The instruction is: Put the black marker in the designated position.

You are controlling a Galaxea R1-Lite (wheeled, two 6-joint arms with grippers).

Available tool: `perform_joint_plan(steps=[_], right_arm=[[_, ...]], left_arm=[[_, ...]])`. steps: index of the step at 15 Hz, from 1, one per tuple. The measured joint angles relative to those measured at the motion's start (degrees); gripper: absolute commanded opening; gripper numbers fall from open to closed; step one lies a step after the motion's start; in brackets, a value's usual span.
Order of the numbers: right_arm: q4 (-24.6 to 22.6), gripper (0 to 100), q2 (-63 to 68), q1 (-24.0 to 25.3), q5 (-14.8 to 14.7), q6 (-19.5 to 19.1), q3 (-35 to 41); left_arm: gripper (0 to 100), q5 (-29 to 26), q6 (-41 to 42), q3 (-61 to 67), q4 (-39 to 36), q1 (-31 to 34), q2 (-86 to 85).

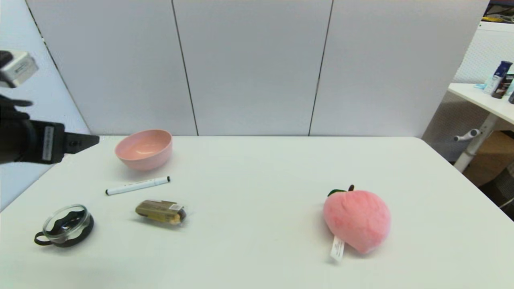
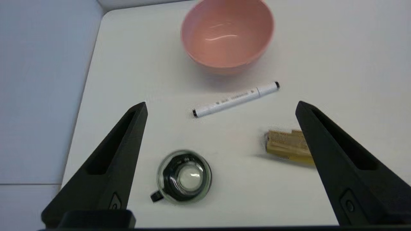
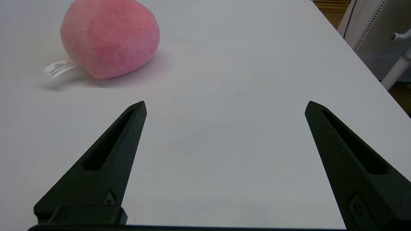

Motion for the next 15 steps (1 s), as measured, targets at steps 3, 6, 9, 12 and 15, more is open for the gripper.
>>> perform_joint_plan(steps=[3, 6, 9, 12, 15], right_arm=[[0.0, 100, 0.0, -0.02, -0.02, 0.01, 0.0], [0.0, 100, 0.0, -0.02, -0.02, 0.01, 0.0], [0.0, 100, 0.0, -0.02, 0.0, 0.0, 0.0], [0.0, 100, 0.0, -0.02, -0.02, 0.01, 0.0], [0.0, 100, 0.0, -0.02, 0.0, 0.0, 0.0]], left_arm=[[100, -11.42, 4.57, 14.23, -5.4, 0.85, -12.37], [100, -16.23, 5.51, 25.83, -6.84, 1.82, -24.64], [100, -16.94, 5.57, 37.02, -7.23, 2.41, -38.06], [100, -17.49, 5.68, 47.82, -10.03, 3.66, -47.79], [100, -17.49, 5.18, 54.0, -14.95, 4.07, -50.99]])
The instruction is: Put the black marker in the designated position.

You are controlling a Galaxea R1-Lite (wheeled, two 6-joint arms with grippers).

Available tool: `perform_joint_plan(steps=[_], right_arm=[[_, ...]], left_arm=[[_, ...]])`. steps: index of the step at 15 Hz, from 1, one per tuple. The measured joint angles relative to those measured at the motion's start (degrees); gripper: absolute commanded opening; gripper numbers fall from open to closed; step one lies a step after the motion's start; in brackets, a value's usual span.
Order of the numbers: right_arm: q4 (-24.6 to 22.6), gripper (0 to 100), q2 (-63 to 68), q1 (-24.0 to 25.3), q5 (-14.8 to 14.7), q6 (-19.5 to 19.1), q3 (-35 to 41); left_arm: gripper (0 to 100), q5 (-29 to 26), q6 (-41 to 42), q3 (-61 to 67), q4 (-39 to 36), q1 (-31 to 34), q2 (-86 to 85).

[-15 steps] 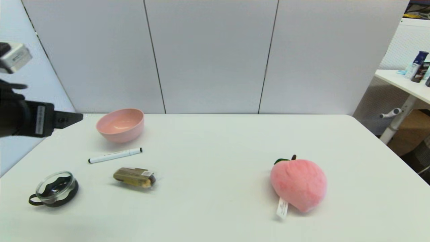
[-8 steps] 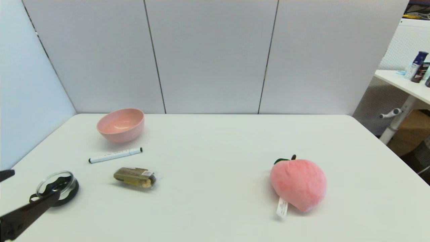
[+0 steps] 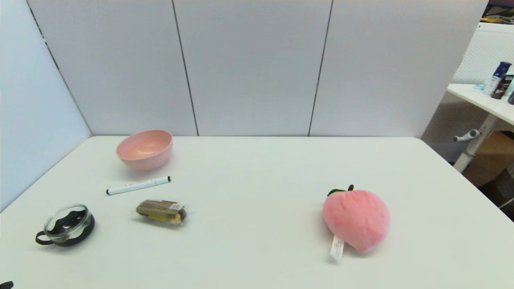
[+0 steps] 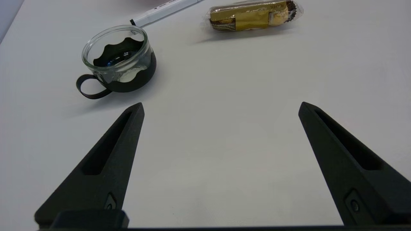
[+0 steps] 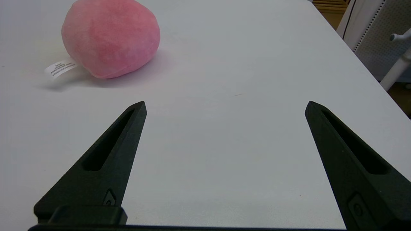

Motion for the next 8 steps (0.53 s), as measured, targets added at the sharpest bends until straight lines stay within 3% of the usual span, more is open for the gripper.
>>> perform_joint_plan(steps=[3, 8], right_arm=[[0.0, 100, 0.0, 0.02, 0.0, 0.01, 0.0], [0.02, 100, 0.0, 0.0, -0.05, 0.01, 0.0]], left_arm=[[100, -0.15, 0.5, 5.46, -5.11, 3.25, -1.6], [100, 0.27, -0.85, 6.47, -3.02, 6.83, -11.41]])
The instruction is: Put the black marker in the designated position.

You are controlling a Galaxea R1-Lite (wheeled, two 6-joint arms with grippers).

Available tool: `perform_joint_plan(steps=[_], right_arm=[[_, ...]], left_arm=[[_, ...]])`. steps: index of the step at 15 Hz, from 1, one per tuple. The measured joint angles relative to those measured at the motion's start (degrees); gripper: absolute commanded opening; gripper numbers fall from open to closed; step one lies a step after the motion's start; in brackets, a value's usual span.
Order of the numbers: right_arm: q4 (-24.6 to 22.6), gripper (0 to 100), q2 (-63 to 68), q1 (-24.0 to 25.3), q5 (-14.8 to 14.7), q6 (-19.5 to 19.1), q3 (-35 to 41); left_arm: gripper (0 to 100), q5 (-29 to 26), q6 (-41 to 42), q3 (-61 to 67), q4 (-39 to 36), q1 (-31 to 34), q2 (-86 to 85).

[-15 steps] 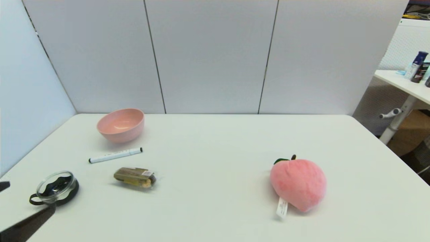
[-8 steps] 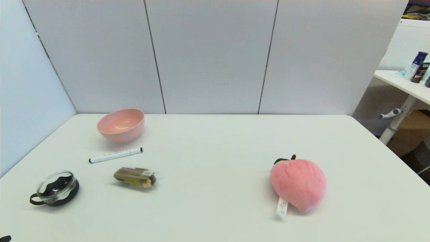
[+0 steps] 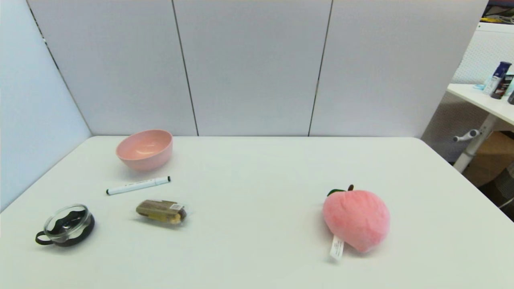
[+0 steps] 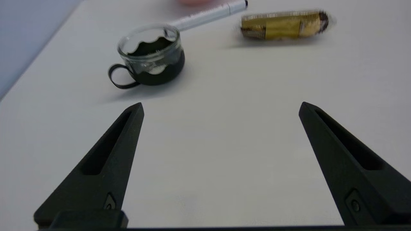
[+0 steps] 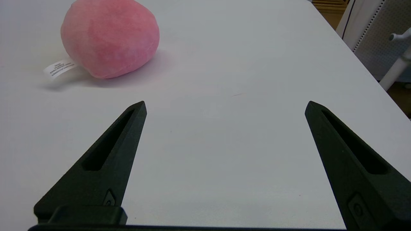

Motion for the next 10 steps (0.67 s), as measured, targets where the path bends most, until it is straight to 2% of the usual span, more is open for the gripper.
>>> perform_joint_plan(steps=[4, 10], right_arm=[[0.02, 100, 0.0, 0.02, 0.02, -0.01, 0.0], [0.0, 100, 0.0, 0.0, 0.02, 0.0, 0.0]], left_arm=[[100, 0.91, -4.94, 0.13, 0.3, 0.06, -4.9], [100, 2.12, -5.6, 0.13, 0.3, 0.06, -5.86]])
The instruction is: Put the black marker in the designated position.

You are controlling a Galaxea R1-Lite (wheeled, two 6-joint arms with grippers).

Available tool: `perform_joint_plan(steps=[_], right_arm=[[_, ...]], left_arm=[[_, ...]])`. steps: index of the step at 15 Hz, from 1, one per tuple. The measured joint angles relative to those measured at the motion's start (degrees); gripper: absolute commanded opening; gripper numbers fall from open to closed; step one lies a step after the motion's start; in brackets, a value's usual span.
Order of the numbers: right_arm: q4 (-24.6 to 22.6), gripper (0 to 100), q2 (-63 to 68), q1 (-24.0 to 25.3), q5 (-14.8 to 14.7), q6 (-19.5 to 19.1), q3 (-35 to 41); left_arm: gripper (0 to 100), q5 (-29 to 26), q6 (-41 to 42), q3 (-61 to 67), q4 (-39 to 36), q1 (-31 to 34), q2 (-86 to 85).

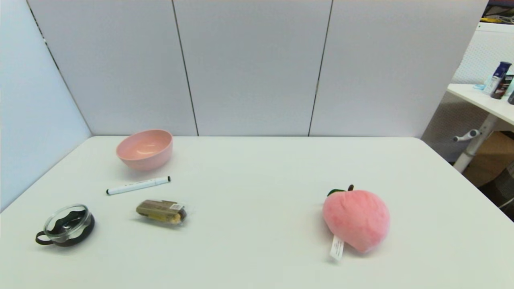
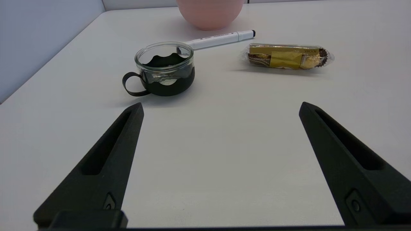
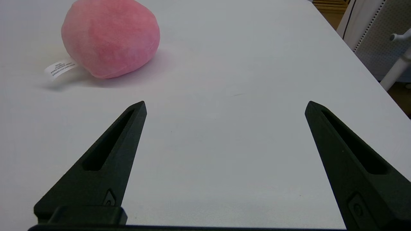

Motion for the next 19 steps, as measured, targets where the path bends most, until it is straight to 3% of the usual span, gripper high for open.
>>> perform_joint_plan(steps=[19], right_arm=[[-0.11, 100, 0.0, 0.0, -0.09, 0.24, 0.0]], left_arm=[[100, 0.0, 0.0, 0.0, 0.0, 0.0, 0.0]])
